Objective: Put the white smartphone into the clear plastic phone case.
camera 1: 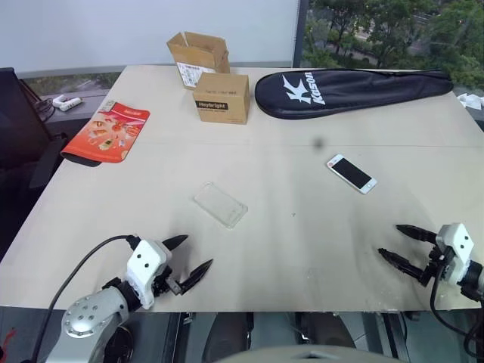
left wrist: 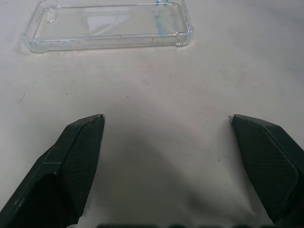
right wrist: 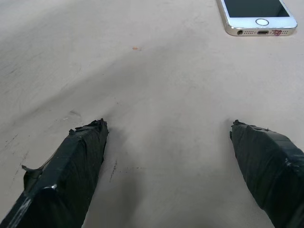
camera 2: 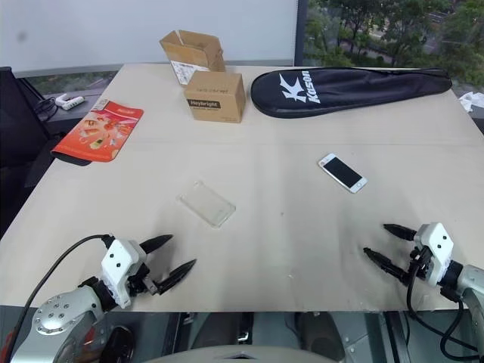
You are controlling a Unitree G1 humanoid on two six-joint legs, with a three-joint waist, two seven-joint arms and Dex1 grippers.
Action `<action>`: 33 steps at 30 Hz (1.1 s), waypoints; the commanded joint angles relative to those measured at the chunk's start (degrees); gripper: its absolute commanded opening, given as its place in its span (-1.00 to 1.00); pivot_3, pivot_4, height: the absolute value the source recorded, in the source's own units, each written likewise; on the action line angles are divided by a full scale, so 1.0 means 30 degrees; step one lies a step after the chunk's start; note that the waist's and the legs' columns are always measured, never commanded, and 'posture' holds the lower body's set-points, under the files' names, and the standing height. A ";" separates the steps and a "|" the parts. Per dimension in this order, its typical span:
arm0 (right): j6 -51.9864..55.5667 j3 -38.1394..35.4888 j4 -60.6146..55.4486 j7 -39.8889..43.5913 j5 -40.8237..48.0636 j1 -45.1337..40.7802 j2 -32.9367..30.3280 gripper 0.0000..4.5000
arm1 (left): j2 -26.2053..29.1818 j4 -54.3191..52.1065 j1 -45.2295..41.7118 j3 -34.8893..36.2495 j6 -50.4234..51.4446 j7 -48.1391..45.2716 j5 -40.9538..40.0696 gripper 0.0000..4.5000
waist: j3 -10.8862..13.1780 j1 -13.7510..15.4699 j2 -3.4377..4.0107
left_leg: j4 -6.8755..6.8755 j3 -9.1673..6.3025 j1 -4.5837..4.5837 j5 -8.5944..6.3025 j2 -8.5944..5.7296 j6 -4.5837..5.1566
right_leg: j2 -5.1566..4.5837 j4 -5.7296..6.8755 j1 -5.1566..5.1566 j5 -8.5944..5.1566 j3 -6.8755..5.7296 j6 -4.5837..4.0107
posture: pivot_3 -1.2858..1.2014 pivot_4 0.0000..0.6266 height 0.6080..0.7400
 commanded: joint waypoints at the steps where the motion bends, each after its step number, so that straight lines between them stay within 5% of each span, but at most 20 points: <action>1: -0.0059 -0.0549 -0.0744 0.0258 0.0396 0.0076 -0.0239 0.98 | 0.0074 0.0403 0.0369 0.0063 -0.0194 -0.0096 0.0289 0.98 | 0.0000 0.0000 0.0001 | 0.0000 0.0000 0.0000 0.0000 0.0000 0.0000 | 0.0000 0.0000 0.0000 0.0000 0.0000 0.0000 | 0.03 -0.52 0.87; 24: -0.0028 -0.0286 -0.1644 0.0209 0.0334 0.0082 -0.0042 0.98 | 0.0506 -0.0112 -0.0088 0.0508 0.0493 -0.0746 -0.0967 0.98 | 0.0003 0.0017 -0.0001 | -0.0007 0.0002 -0.0006 0.0000 -0.0001 -0.0001 | 0.0017 -0.0004 -0.0004 -0.0003 -0.0002 0.0003 | 0.03 -0.52 0.87; 33: 0.4002 0.3202 -0.7847 0.0915 0.1807 -0.0486 -0.0785 0.98 | 0.2692 0.4562 -0.8055 -0.2820 -0.1810 -0.5534 0.0502 0.98 | 0.0029 0.0335 0.0023 | 0.0016 -0.0029 -0.0015 0.0005 -0.0008 0.0000 | 0.0083 0.0042 -0.0029 -0.0003 -0.0048 0.0005 | 0.03 -0.52 0.87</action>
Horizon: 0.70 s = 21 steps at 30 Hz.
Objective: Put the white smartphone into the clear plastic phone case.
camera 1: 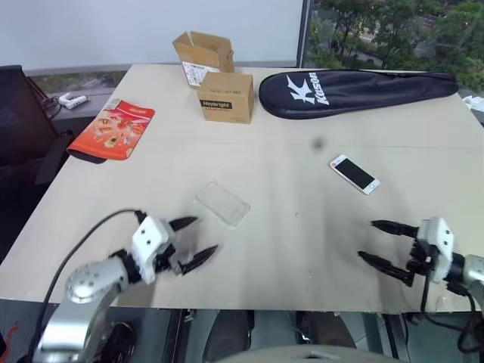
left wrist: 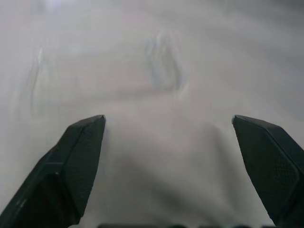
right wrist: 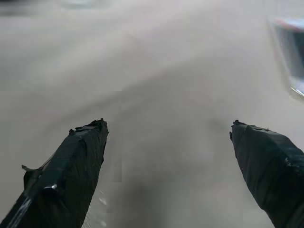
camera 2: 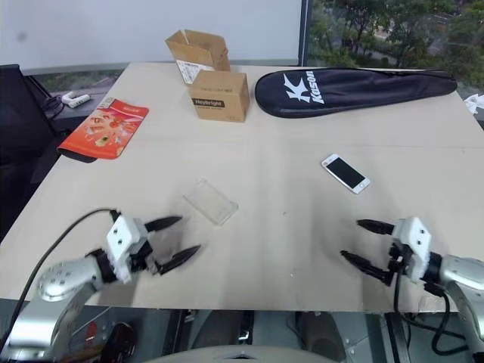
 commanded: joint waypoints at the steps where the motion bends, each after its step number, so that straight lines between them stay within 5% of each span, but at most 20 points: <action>1: 0.1670 0.0931 -0.2383 0.0023 0.1151 -0.0736 -0.0217 0.98 | 0.0439 0.2948 -0.2943 -0.1887 -0.1922 -0.2173 0.1412 0.98 | 0.0002 0.0068 0.0002 | 0.0003 0.0006 -0.0013 0.0000 0.0000 0.0001 | 0.0004 -0.0007 -0.0001 0.0010 0.0004 -0.0016 | 0.03 -0.52 0.87; 11: 0.3230 0.1851 -0.5312 -0.1762 0.1380 -0.2502 0.0180 0.98 | -0.0423 1.3454 -1.1205 -0.5843 -0.6223 -0.5771 0.4691 0.98 | -0.0019 0.0384 -0.0025 | 0.0043 -0.0005 -0.0276 0.0002 -0.0048 0.0002 | 0.0074 -0.0014 -0.0168 0.0074 -0.0065 0.0036 | 0.03 -0.52 0.87; 15: 0.3331 0.1551 -0.5345 -0.2635 0.1346 -0.2591 0.0551 1.00 | -0.0395 1.6052 -1.2794 -0.7120 -0.8000 -0.7121 0.5613 0.48 | -0.0049 0.0466 0.0005 | 0.0084 -0.0055 -0.0238 0.0015 -0.0062 0.0001 | 0.0103 0.0027 -0.0107 0.0033 -0.0132 -0.0037 | 0.03 -0.52 0.87; 21: 0.2969 0.1001 -0.4931 -0.3056 0.1074 -0.2173 0.0569 1.00 | -0.0784 1.5652 -1.3430 -0.8056 -0.7480 -0.8153 0.5507 -0.73 | -0.0131 0.0401 0.0065 | 0.0087 -0.0056 0.0095 0.0015 0.0038 -0.0010 | 0.0085 0.0028 0.0176 0.0018 -0.0121 -0.0028 | 0.03 -0.52 0.87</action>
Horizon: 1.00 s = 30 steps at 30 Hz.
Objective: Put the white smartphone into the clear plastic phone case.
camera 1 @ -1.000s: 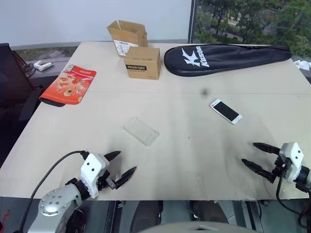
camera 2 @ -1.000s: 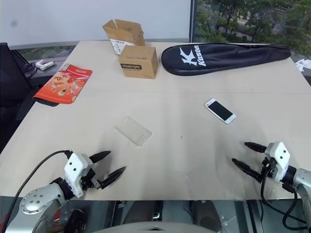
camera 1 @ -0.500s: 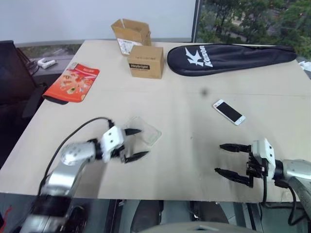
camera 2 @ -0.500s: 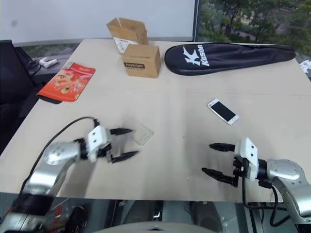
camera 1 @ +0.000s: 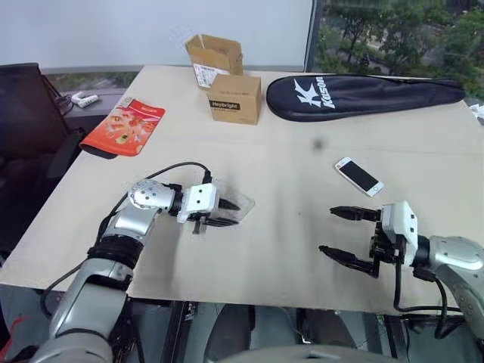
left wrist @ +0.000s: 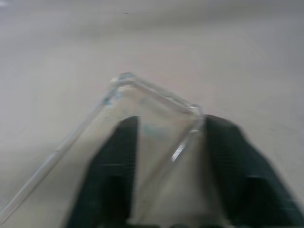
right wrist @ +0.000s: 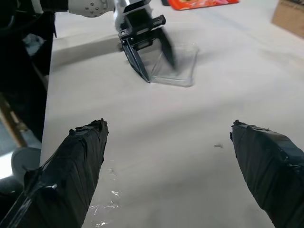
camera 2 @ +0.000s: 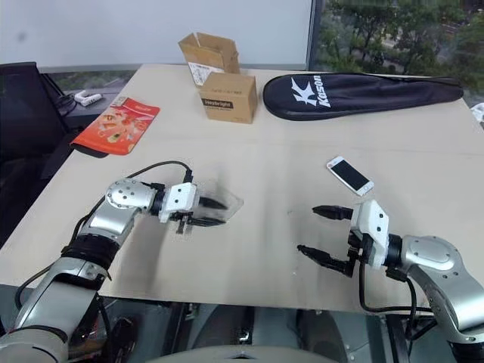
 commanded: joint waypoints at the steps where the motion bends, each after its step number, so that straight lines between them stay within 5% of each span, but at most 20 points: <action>1: -0.0409 -0.0817 -0.0146 -0.0177 0.0136 0.0037 -0.0001 1.00 | -0.0262 -0.0317 0.0362 -0.0504 0.1454 0.0538 0.1137 -0.93 | -0.0022 -0.0008 0.0036 | -0.0004 -0.0016 0.0001 0.0000 0.0007 0.0000 | -0.0018 0.0005 -0.0003 0.0001 0.0002 -0.0002 | 0.03 -0.52 0.87; 7: -0.0612 -0.1303 0.0269 -0.0192 0.0075 0.0126 -0.0108 1.00 | -0.0991 -0.5159 0.1121 -0.1014 0.6377 0.1030 0.0694 -0.93 | -0.0030 0.0097 0.0047 | 0.0008 0.0007 -0.0065 0.0006 -0.0027 0.0010 | -0.0081 -0.0009 -0.0005 0.0007 0.0010 -0.0008 | 0.03 -0.52 0.87; 17: -0.1836 -0.3761 0.3641 -0.0013 -0.0862 0.1087 -0.0739 1.00 | -0.8167 -0.7904 0.0084 -0.4381 1.3557 0.4994 0.1696 -0.93 | -0.0018 0.0256 0.0029 | 0.0083 -0.0038 -0.0402 -0.0059 -0.0255 0.0118 | -0.0136 -0.0187 -0.0106 0.0004 -0.0036 0.0169 | 0.03 -0.52 0.87; 20: -0.2322 -0.4209 0.5102 -0.0376 -0.1784 0.0655 -0.1195 1.00 | -0.9778 -0.8096 0.0512 -0.5175 1.4610 0.6284 0.1936 -0.58 | -0.0022 0.0002 0.0036 | 0.0079 -0.0041 -0.0382 -0.0066 -0.0258 0.0130 | -0.0133 -0.0186 -0.0107 -0.0006 -0.0018 0.0184 | 0.03 -0.52 0.87; 27: -0.1256 -0.2634 0.8038 -0.2384 -0.3443 -0.3064 -0.0630 1.00 | -1.0836 -0.8444 0.0362 -0.4217 1.4860 0.8159 0.1638 0.89 | -0.0015 -0.0201 0.0027 | 0.0094 -0.0059 -0.0341 -0.0064 -0.0269 0.0129 | -0.0133 -0.0099 -0.0109 -0.0004 -0.0006 0.0177 | 0.03 -0.52 0.87; 30: -0.1487 -0.1370 1.1607 -0.2716 -0.4647 -0.5818 0.0022 1.00 | -1.0253 -1.0284 -0.0172 -0.2349 1.5380 0.8207 0.0364 0.96 | 0.0036 -0.0406 -0.0002 | 0.0130 -0.0060 -0.0323 -0.0063 -0.0272 0.0128 | -0.0127 -0.0034 -0.0114 -0.0004 0.0010 0.0173 | 0.03 -0.52 0.87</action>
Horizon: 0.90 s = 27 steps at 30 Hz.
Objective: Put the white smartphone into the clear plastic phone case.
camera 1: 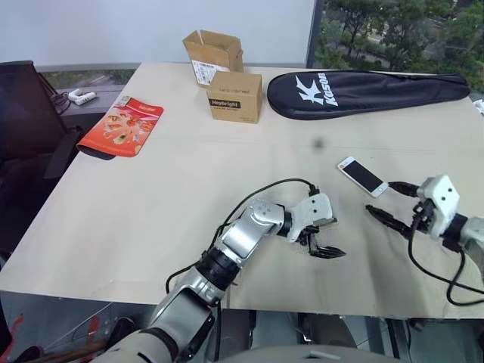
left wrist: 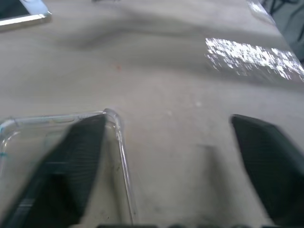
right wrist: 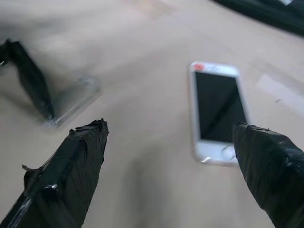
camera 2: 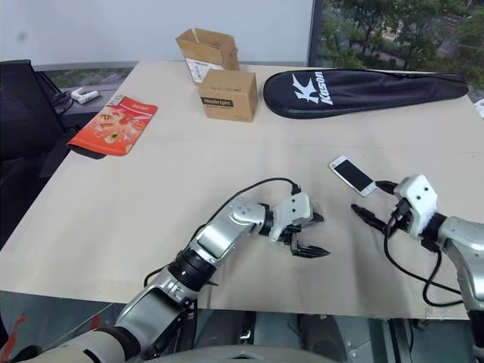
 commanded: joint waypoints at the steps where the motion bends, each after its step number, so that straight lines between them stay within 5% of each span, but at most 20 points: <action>1: -0.0576 0.0902 0.3730 -0.0145 -0.1043 -0.2440 0.0569 1.00 | 0.0701 -0.2744 -0.0914 0.2545 0.0949 0.0174 -0.1673 0.96 | 0.0028 -0.0094 0.0012 | 0.0007 -0.0006 -0.0010 0.0001 0.0000 -0.0001 | -0.0001 0.0024 -0.0020 0.0003 0.0009 -0.0006 | 0.03 -0.52 0.87; 12: -0.3058 0.3124 1.5327 0.1793 -0.3670 -0.9405 0.1353 1.00 | 0.8718 -1.0202 -0.0782 0.8032 0.7722 -0.0919 -0.6337 0.96 | 0.0067 -0.0645 0.0010 | -0.0096 -0.0048 -0.0031 0.0004 -0.0002 -0.0011 | -0.0009 0.0039 -0.0115 -0.0009 0.0088 0.0030 | 0.03 -0.52 0.87; 19: -0.1914 0.4185 1.6492 0.4351 -0.4192 -0.9950 0.1119 1.00 | 1.0675 -1.2505 0.1460 0.9620 0.9699 0.0183 -0.8138 0.96 | 0.0071 -0.0466 -0.0029 | -0.0081 -0.0036 0.0042 0.0003 -0.0019 -0.0009 | -0.0046 0.0045 -0.0050 -0.0008 0.0114 0.0027 | 0.03 -0.52 0.87; 24: -0.1590 0.4736 1.6391 0.5486 -0.4730 -0.9955 0.1173 0.33 | 1.1220 -1.2935 0.2195 0.9956 0.9849 0.1166 -0.8581 1.00 | 0.0058 -0.0364 -0.0128 | -0.0159 -0.0062 0.0247 0.0001 -0.0011 -0.0013 | -0.0034 0.0044 0.0127 -0.0017 0.0075 0.0014 | 0.03 -0.52 0.87; 27: -0.1825 0.4780 1.6203 0.5416 -0.4955 -0.9899 0.1235 0.32 | 1.1415 -1.2839 0.2359 0.9970 0.9708 0.1558 -0.8743 1.00 | 0.0055 -0.0397 -0.0133 | -0.0175 -0.0061 0.0258 0.0001 -0.0003 -0.0013 | -0.0027 0.0047 0.0125 -0.0016 0.0079 0.0014 | 0.03 -0.52 0.87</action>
